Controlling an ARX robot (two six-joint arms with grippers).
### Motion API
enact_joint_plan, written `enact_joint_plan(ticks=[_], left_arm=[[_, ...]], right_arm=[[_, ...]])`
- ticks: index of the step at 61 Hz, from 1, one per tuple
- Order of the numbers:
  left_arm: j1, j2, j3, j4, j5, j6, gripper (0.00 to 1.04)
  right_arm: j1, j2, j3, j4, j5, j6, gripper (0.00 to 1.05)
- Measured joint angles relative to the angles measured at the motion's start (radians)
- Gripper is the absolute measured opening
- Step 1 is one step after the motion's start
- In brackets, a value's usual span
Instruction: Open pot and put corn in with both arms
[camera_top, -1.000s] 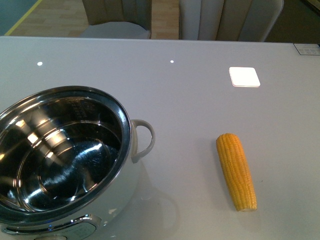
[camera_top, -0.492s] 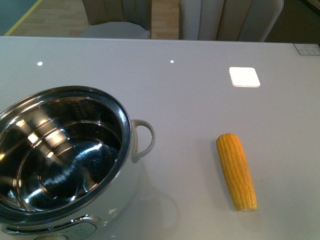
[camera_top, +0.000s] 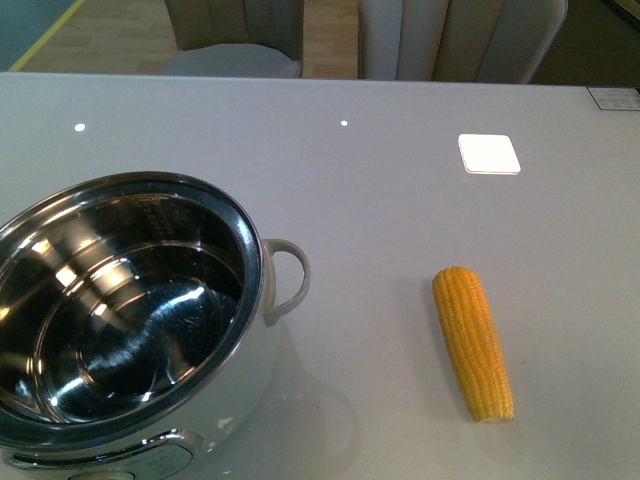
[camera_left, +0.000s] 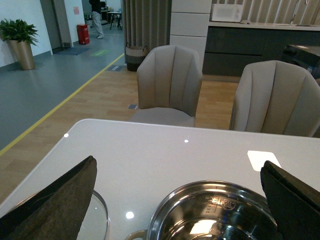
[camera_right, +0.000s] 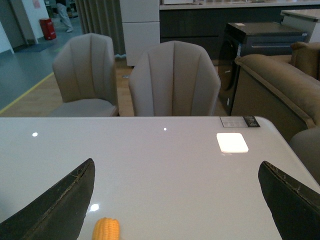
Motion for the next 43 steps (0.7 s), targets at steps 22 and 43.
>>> enact_joint_plan(ticks=[22,43], left_arm=[[0.000,0.000,0.000,0.000,0.000,0.000,0.98],[0.000,-0.001,0.000,-0.001,0.000,0.000,0.98]], right_arm=[[0.038,0.100,0.077,-0.199,0.115,0.069,0.96],[0.294,0.805,0.212,-0.123,0.290,0.232,0.96]])
